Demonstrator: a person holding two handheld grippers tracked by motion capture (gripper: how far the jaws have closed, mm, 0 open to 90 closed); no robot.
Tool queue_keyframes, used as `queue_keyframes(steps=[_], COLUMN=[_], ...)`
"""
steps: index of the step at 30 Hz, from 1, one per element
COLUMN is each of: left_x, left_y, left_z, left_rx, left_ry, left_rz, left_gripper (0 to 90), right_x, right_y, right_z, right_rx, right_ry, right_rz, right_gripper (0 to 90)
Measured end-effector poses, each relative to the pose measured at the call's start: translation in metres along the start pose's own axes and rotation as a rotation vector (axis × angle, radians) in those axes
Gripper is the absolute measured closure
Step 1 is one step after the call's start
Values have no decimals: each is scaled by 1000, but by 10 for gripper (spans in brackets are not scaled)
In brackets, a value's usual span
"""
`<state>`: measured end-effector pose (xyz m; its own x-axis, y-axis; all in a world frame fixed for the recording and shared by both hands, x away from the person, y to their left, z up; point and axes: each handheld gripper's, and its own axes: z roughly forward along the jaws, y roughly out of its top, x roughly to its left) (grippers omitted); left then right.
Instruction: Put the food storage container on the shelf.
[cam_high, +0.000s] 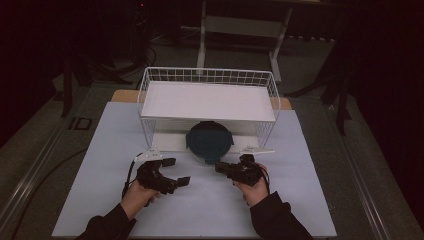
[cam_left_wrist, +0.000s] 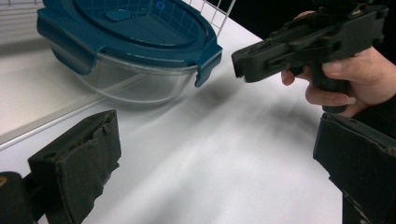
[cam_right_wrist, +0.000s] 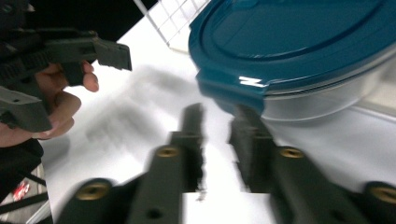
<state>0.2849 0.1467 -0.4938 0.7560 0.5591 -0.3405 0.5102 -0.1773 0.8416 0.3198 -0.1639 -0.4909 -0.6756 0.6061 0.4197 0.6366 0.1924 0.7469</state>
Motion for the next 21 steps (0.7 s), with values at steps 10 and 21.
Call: queue_keyframes(steps=[10,21], left_x=[-2,-4], left_y=[-4,-5], left_z=[-6,-4], left_rx=[-33,-38], left_ry=[19,20], left_rz=[10,30], left_gripper=[11,11], right_x=[5,-2], right_y=[2,15], right_z=[26,38], right_rx=[53,43], right_ry=[-24,-43], right_rz=[-34,-36], right_gripper=[896,897])
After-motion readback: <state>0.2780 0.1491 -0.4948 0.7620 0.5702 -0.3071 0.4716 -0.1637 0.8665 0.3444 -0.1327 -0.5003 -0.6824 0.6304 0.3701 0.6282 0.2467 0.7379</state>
